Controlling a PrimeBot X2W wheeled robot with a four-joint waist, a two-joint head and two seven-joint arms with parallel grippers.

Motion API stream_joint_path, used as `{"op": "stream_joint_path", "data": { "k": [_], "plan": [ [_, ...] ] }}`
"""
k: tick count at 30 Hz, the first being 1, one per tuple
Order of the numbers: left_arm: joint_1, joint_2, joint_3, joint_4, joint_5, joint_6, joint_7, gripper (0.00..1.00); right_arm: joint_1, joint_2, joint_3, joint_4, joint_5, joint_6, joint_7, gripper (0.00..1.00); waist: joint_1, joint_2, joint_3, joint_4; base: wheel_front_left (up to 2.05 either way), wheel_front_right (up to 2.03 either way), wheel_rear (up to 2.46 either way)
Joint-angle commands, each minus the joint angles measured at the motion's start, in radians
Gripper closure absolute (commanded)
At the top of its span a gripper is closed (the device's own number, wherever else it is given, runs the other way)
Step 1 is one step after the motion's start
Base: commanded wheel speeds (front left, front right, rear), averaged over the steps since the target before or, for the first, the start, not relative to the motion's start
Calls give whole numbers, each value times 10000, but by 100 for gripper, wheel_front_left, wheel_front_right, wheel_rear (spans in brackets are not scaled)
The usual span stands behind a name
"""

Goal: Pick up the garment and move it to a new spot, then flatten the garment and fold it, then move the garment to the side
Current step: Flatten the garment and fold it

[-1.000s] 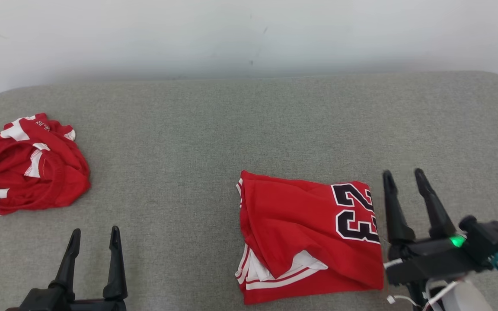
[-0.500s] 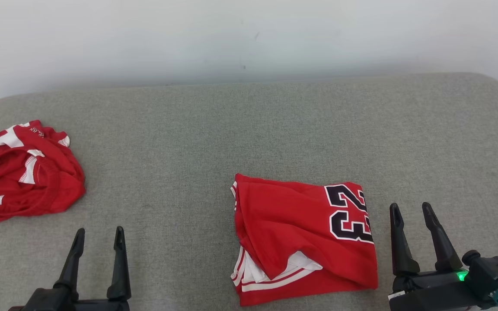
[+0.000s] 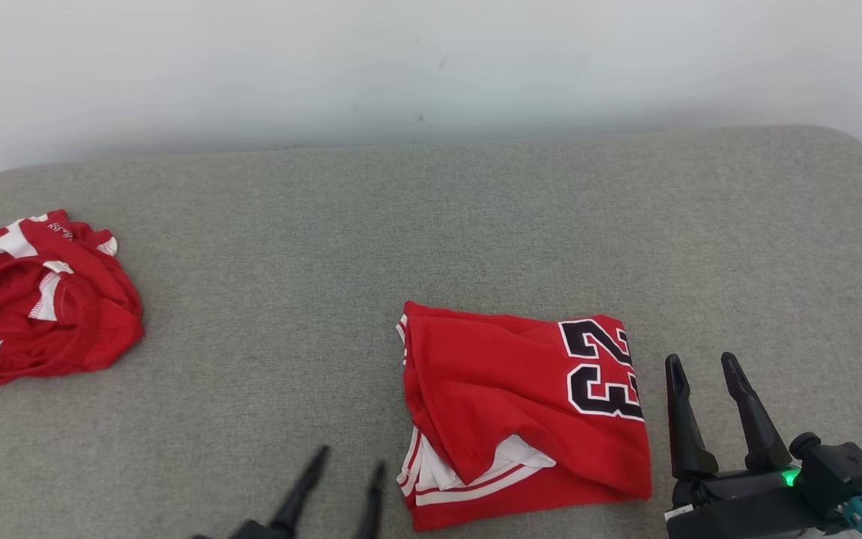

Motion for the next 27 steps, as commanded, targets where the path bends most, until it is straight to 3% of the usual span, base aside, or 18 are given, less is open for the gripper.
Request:
{"op": "stream_joint_path", "data": {
  "k": [1, 6, 12, 23, 24, 27],
  "plan": [
    [-58, 8, -244, 125, -111, -19, -7, 0, -64, -32, 29, 1, -16, -29, -1, 0, 0, 0, 60, -85, 0, 0, 0],
    [-414, 19, -1478, 874, -484, -44, -5, 0, -219, 6, 80, 69, 5, -29, -1, 0, 0, 0, 232, -371, 0, 0, 0],
    [-972, 17, -2187, 1698, -908, -53, -5, 0, -392, 64, 145, 121, 11, -29, -1, 0, 0, 0, 471, -807, 0, 0, 0],
    [-1835, 16, -2416, 2684, -1293, -61, -5, 0, -597, 147, 115, 115, -10, -29, -1, 0, 0, 0, 838, -1327, 0, 0, 0],
    [-1880, 17, -2436, 2759, -1371, -62, -5, 35, -593, 157, 99, 116, -13, -29, 1, 0, 0, 0, 850, -1330, 0, 0, 0],
    [-2088, 16, -2447, 2712, -1504, -62, -7, 100, -589, 194, 69, 108, -56, -29, -1, 0, 0, 0, 865, -1309, 0, 0, 0]
  ]
}}
